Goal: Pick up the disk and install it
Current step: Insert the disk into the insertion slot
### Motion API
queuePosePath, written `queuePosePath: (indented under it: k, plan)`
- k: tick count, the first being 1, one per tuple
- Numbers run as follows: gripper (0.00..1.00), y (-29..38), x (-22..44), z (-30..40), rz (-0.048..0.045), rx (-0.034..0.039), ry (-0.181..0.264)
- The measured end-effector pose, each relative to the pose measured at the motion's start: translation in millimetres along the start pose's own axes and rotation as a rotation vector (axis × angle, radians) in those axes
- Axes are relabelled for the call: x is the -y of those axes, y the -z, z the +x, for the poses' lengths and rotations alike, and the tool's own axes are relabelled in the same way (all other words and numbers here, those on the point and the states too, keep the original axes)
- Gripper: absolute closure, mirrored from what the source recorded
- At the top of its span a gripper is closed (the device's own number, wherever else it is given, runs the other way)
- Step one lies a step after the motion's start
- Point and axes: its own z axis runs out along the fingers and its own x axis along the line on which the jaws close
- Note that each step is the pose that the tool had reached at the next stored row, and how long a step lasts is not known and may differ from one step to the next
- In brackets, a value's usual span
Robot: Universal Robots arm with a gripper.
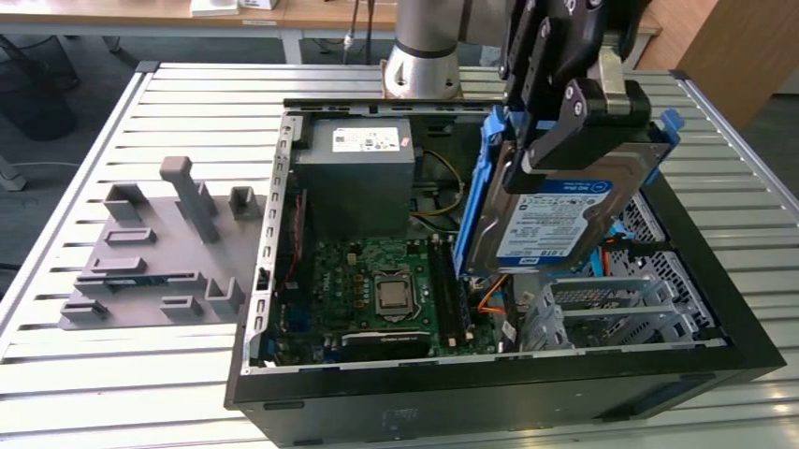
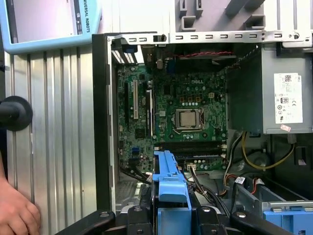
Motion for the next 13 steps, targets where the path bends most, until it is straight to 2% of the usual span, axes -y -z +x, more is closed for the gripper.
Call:
queuePosePath:
  k: [5, 10, 13]
  plan:
    - [0.64, -2.4, 4.7, 0.5, 0.0010, -0.0014, 0.000]
    - [0.64, -4.3, 7.6, 5.5, 0.0017, -0.0020, 0.000]
    - [0.64, -5.5, 11.6, 7.8, 0.0017, -0.0026, 0.000]
